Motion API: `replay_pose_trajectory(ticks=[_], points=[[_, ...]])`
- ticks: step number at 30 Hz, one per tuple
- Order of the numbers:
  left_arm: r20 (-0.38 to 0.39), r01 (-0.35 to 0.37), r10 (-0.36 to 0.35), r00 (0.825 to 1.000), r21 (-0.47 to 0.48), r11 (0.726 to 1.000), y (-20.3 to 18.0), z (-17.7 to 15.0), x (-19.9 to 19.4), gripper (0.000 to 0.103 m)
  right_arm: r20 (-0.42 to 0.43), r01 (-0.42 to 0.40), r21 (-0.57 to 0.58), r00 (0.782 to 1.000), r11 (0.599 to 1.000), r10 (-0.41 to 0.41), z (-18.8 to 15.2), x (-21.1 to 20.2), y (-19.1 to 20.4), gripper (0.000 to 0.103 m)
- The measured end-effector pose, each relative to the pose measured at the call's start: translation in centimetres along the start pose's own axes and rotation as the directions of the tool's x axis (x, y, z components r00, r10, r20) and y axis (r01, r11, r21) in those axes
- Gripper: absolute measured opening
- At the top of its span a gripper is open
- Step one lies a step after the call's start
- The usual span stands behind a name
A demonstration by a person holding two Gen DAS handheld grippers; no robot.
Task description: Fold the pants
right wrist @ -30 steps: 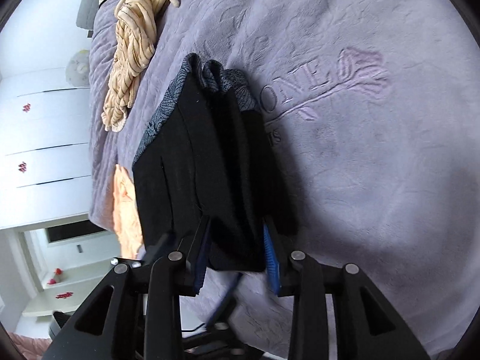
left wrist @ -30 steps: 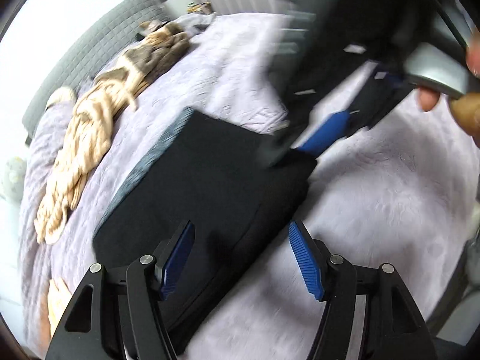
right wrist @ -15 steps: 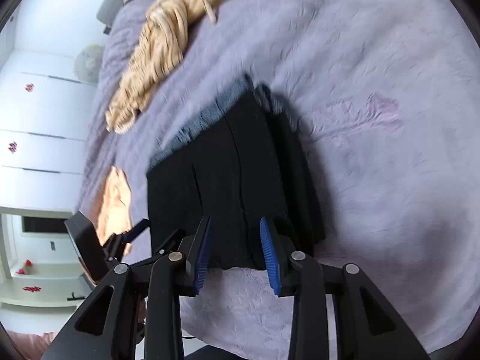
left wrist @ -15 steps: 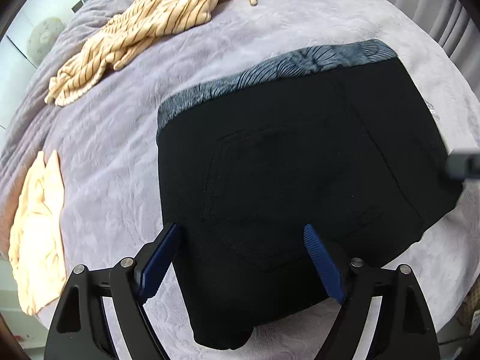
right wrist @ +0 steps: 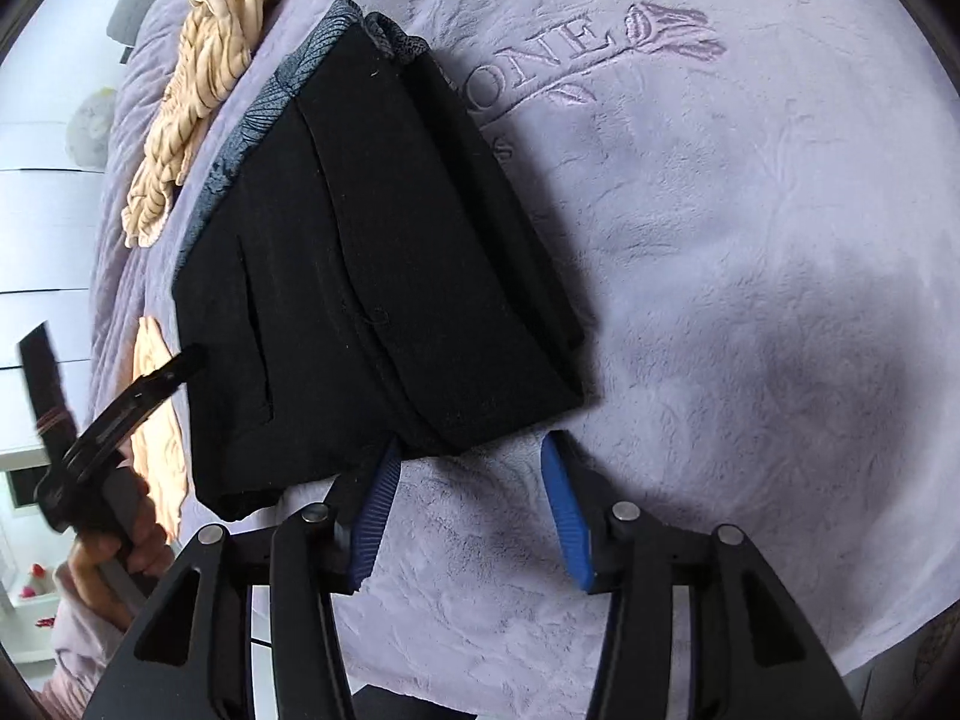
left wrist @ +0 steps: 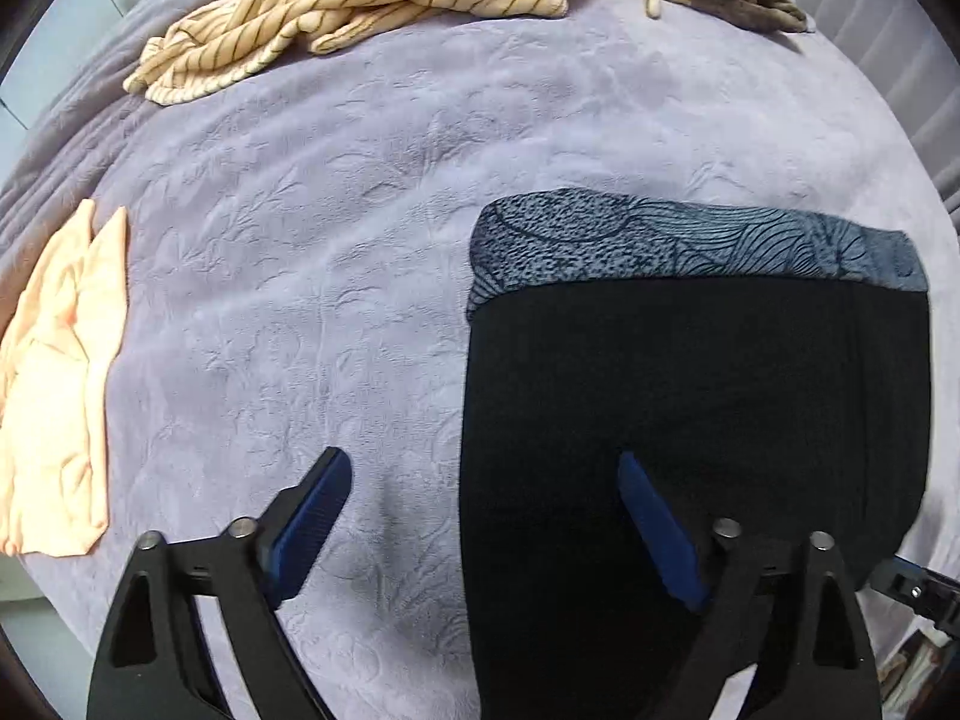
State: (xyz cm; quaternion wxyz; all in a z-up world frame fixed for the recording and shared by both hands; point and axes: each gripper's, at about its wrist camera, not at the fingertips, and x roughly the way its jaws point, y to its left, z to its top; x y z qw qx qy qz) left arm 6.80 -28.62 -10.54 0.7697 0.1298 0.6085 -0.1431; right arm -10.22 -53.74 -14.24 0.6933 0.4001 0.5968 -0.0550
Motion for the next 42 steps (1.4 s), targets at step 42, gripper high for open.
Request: replay_pose_trajectory(ticks=[42], points=[[-0.069,0.016,-0.011,0.998,0.064,0.998,0.2,-0.3,0.2,0.103,0.014,-0.019,0.006,1.0,1.0,0.019,-0.3,-2.2,-0.4,0.079]])
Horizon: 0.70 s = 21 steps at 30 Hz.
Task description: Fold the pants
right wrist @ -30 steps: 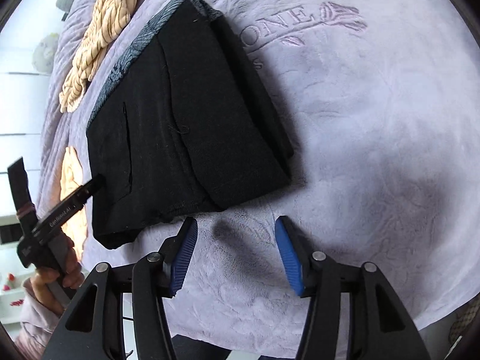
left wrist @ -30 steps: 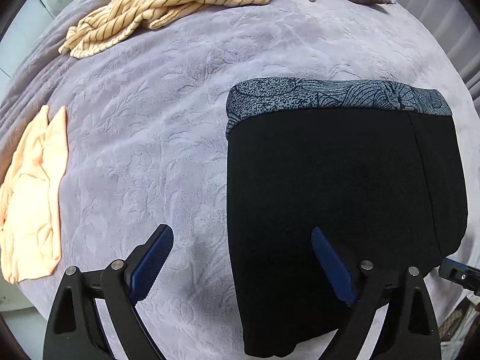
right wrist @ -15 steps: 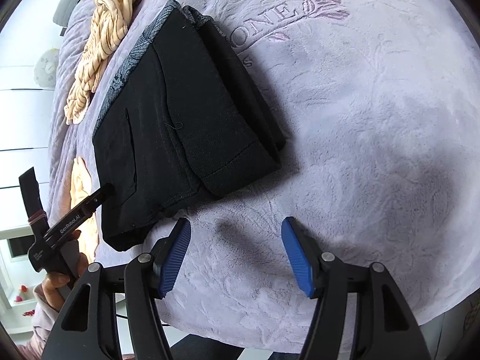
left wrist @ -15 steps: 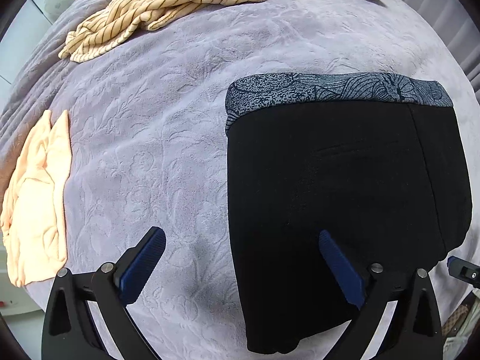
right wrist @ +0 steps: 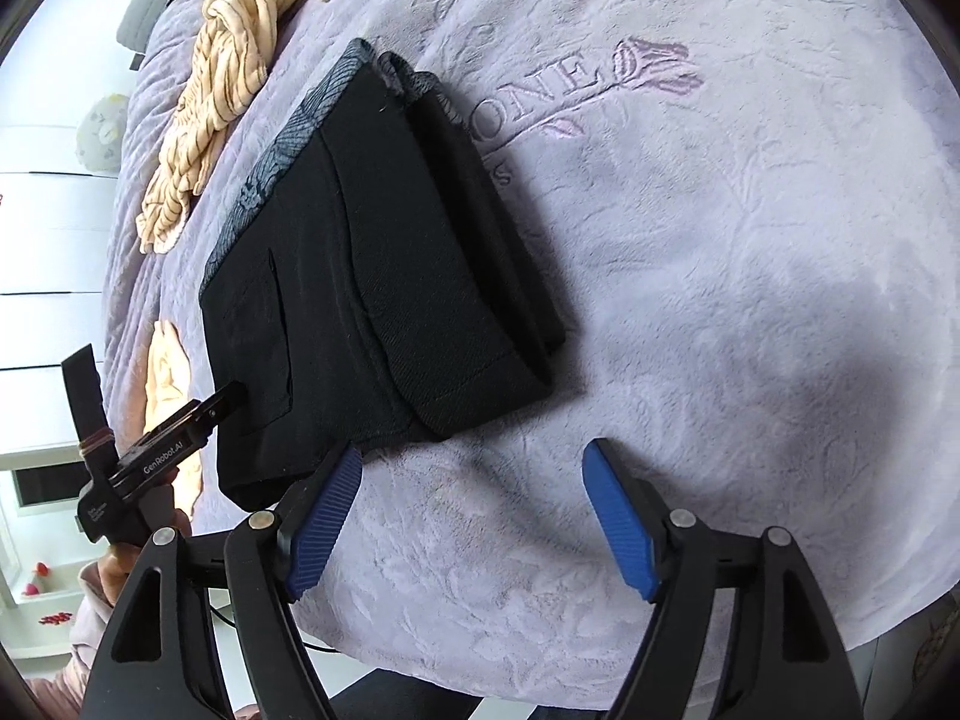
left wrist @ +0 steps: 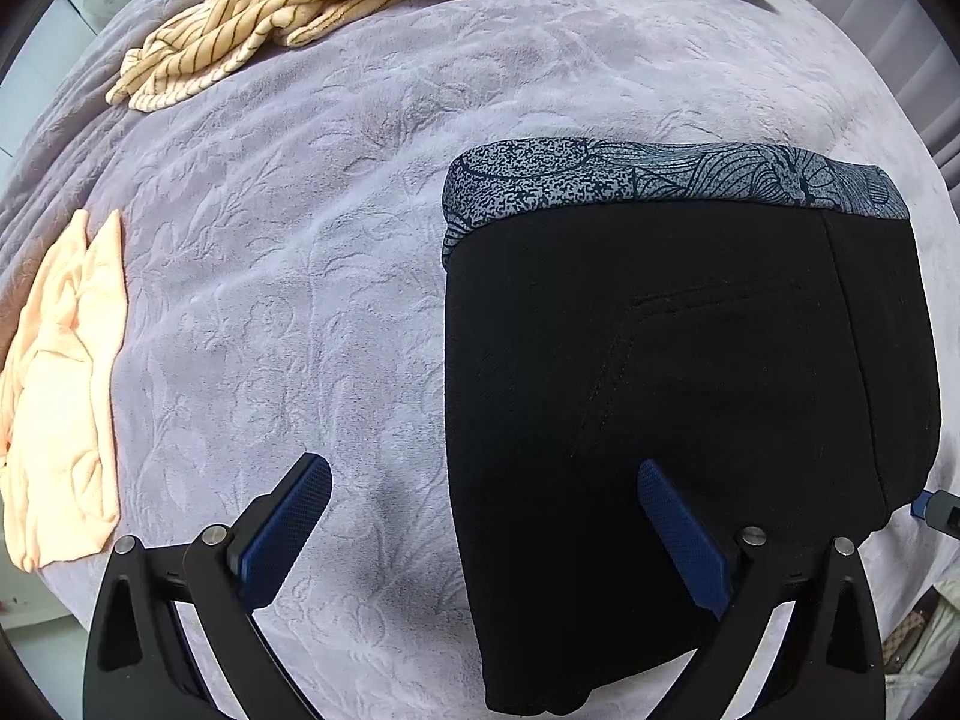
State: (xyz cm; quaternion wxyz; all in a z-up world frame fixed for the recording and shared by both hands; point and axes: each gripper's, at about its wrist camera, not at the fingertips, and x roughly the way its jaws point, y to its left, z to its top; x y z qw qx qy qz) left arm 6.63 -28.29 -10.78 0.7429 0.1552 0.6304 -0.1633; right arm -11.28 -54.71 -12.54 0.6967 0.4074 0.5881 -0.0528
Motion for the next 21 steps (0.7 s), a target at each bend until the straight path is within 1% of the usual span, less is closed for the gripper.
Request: replay_pose_trajectory(ticks=[1,4,7,10,13,14,15,16,18,20,21], points=[[-0.005,0.008,-0.008,1.0,-0.005,1.0,0.1,0.1,0.1,0.103,-0.002,0.001,0.001,1.0,1.0,-0.001,0.1,0.0,0.0,0.079],[-0.037,0.063,-0.065,0.997,-0.04,0.997,0.9,0.5,0.6,0.103,-0.006,0.005,-0.013,1.0,1.0,-0.005,0.6,-0.1,0.0,0.079],[-0.065,0.135,-0.14,0.988,-0.07,0.988,1.9,1.1,1.0,0.103,-0.005,0.005,-0.03,1.0,1.0,-0.005,1.6,-0.4,0.2,0.079],[-0.072,0.183,-0.188,0.979,-0.066,0.981,2.4,1.7,1.1,0.103,0.002,-0.005,-0.043,1.0,0.999,0.005,2.9,-0.7,0.1,0.079],[-0.07,0.229,-0.233,0.97,-0.05,0.972,2.6,2.6,1.2,0.103,-0.007,-0.031,-0.053,0.999,0.998,0.031,4.3,-0.6,-0.1,0.079],[-0.068,0.254,-0.257,0.964,-0.051,0.966,2.6,2.9,1.3,0.103,-0.015,-0.043,-0.062,0.999,0.997,0.042,4.9,-0.5,-0.1,0.079],[-0.069,0.292,-0.296,0.953,-0.057,0.955,2.8,3.2,1.4,0.103,-0.022,-0.052,-0.07,0.998,0.996,0.051,5.4,-0.3,-0.1,0.079],[-0.074,0.336,-0.341,0.937,-0.066,0.939,2.9,3.5,1.7,0.103,-0.029,-0.061,-0.077,0.998,0.995,0.059,5.8,-0.1,-0.1,0.079],[-0.083,0.382,-0.388,0.918,-0.08,0.921,3.1,4.0,2.2,0.103,-0.053,-0.086,-0.09,0.995,0.992,0.081,7.0,0.4,-0.1,0.079],[-0.091,0.399,-0.405,0.91,-0.077,0.914,3.0,4.3,2.9,0.103,-0.079,-0.103,-0.099,0.992,0.99,0.095,7.9,1.1,0.1,0.079],[-0.098,0.399,-0.406,0.909,-0.076,0.914,2.9,4.4,3.3,0.103,-0.095,-0.1,-0.108,0.991,0.989,0.09,8.4,1.5,0.2,0.079]])
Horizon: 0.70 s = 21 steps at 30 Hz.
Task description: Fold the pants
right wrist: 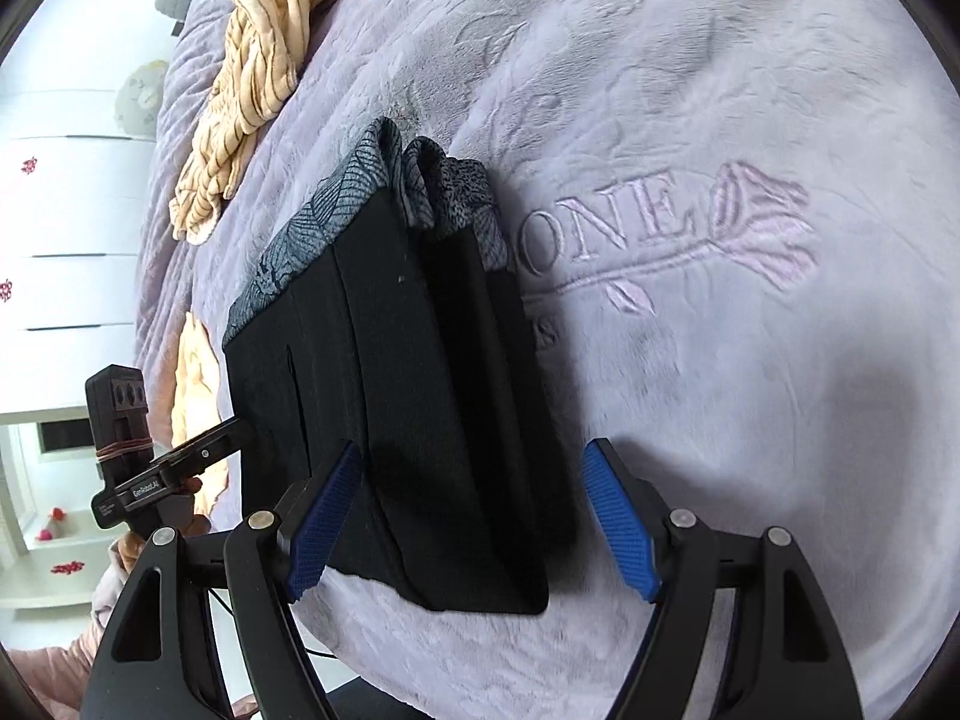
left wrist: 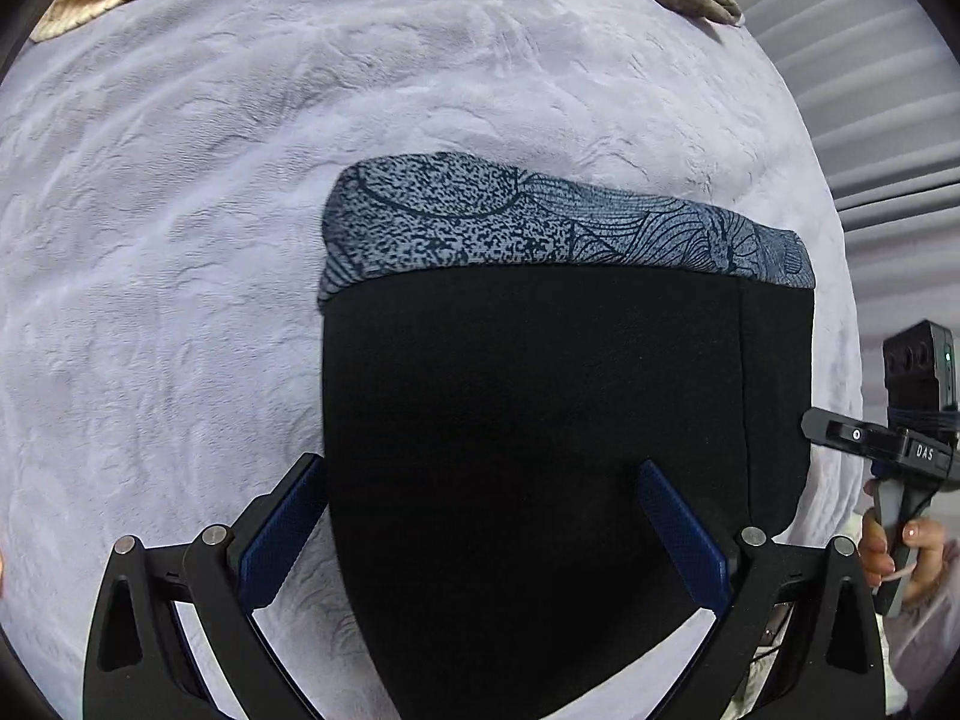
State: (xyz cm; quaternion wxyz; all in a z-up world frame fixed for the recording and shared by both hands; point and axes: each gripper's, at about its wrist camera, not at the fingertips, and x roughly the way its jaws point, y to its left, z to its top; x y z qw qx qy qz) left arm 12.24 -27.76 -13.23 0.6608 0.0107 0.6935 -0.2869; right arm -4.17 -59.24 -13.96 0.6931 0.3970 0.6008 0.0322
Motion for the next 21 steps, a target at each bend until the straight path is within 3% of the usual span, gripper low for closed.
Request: replay_pose_trajectory(ticks=[4,10,16,21], points=[[-0.026,0.003,-0.003,1.0,0.002,1.0,-0.2,0.7,1.6,0.103,-0.046,-0.035,-0.031,0.998,0.999,0.033,1.2,1.5,0.5,0.079],[0.002,0.004,-0.004,1.0,0.015,1.0,-1.0,1.0,2.6,0.103,-0.076,-0.071,-0.124,0.995,0.99,0.062,2.1,3.0,1.3,0.084],[-0.007,0.056,-0.056,0.998,-0.007,0.998,0.1,1.1,3.6,0.103,-0.097,-0.178,-0.009,0.98,0.984,0.176,2.9,5.4,-1.1,0.089],[-0.003,0.067,-0.067,0.998,-0.028,0.997,0.5,0.8,3.5,0.103,-0.102,-0.182,0.008,0.978,0.983,0.182,2.9,5.7,-1.1,0.089]])
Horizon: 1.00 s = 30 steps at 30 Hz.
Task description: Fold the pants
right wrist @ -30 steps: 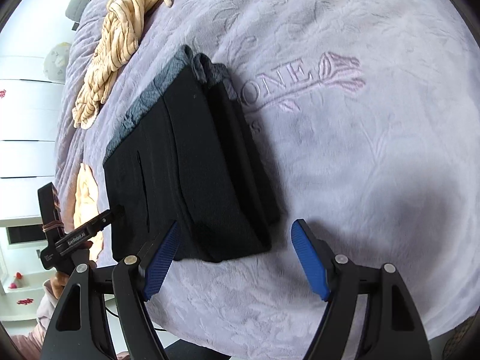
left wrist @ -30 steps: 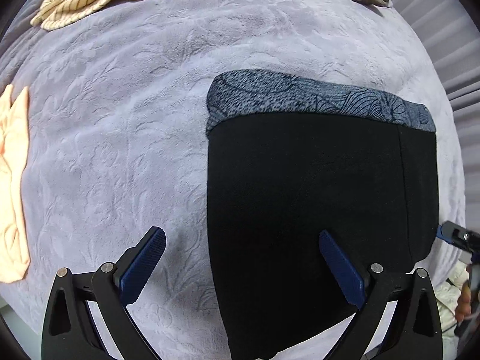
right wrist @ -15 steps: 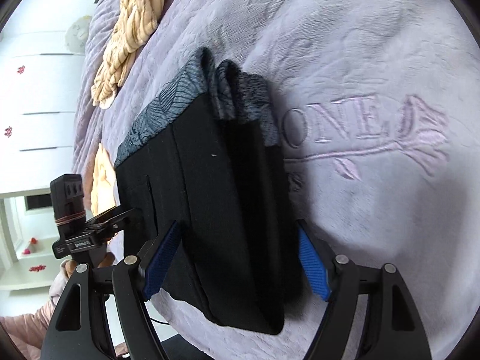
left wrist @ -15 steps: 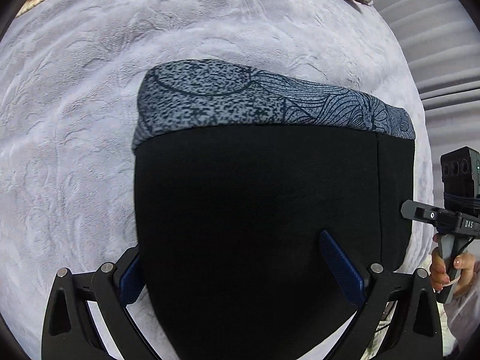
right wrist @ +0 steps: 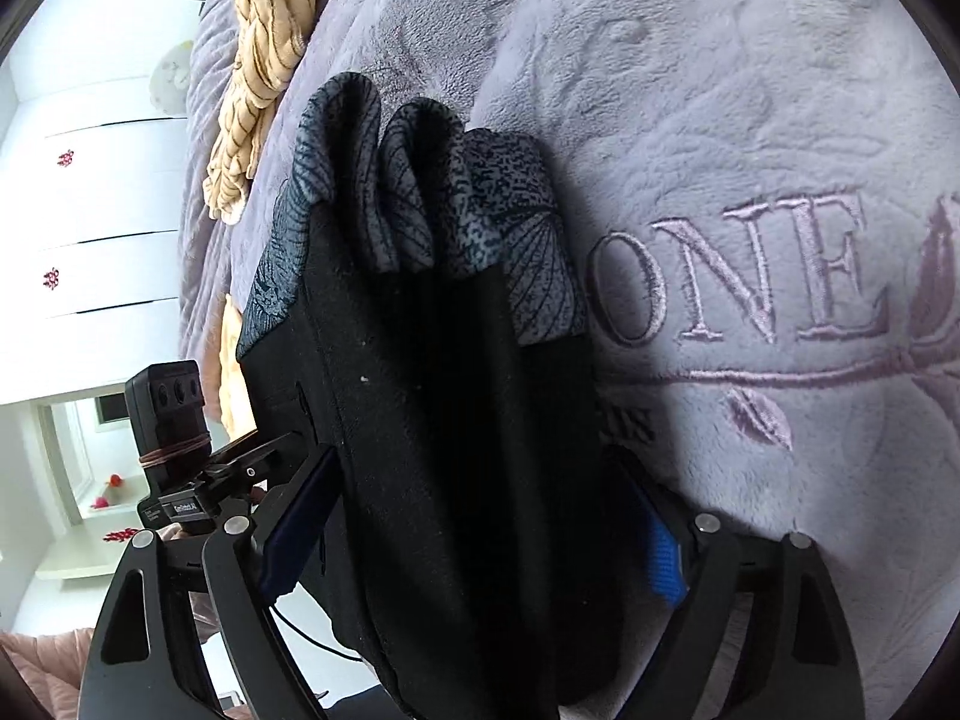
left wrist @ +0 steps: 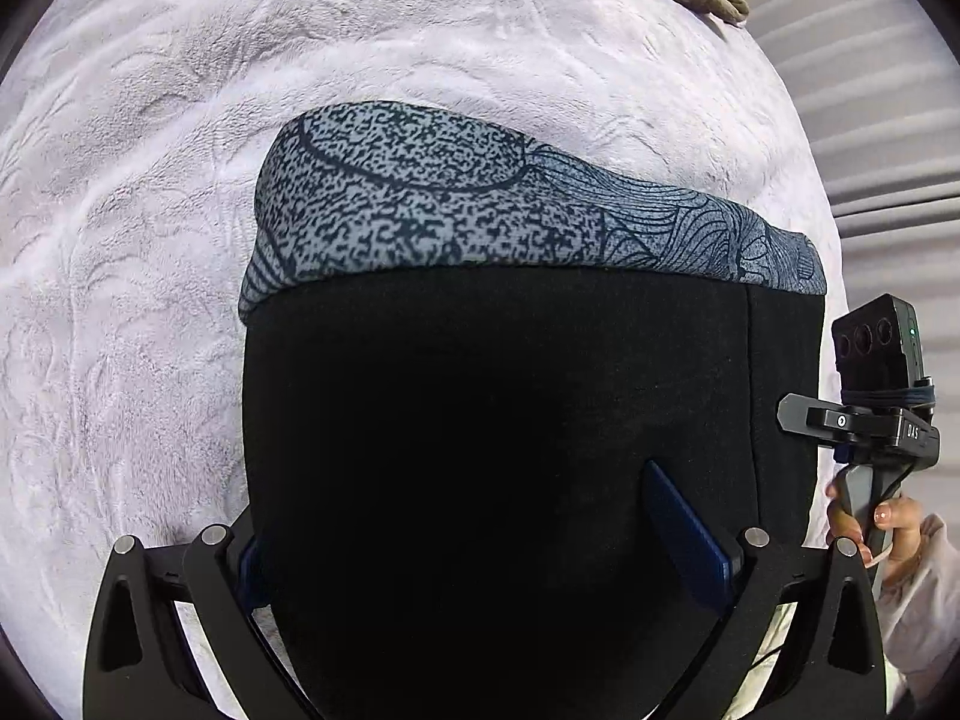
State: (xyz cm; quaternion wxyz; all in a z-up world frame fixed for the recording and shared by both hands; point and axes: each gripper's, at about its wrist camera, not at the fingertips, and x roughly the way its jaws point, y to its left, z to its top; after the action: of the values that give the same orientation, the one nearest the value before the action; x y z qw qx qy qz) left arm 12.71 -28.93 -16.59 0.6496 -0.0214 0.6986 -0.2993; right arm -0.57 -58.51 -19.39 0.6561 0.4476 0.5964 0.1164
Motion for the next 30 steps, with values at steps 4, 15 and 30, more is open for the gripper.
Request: replay_pose_trajectory(ticks=[4,15,30], points=[[0.048,0.009,-0.009,0.999,0.002,1.0,0.1,-1.1,-2.0,0.085,0.005,-0.011,0.03,1.0,0.999,0.011,-0.4,-0.6,0.7,0.071],[0.11,0.046,-0.05,0.993,0.035,0.998,1.6,-4.4,-9.7,0.068,0.066,-0.101,0.018,0.993,0.995,0.1,-3.4,-3.3,5.4,0.056],[0.083,-0.043,0.044,0.996,-0.012,0.999,10.7,-9.9,-16.1,0.068,0.022,-0.199,0.039,0.98,0.979,0.199,-10.9,4.6,13.0,0.056]])
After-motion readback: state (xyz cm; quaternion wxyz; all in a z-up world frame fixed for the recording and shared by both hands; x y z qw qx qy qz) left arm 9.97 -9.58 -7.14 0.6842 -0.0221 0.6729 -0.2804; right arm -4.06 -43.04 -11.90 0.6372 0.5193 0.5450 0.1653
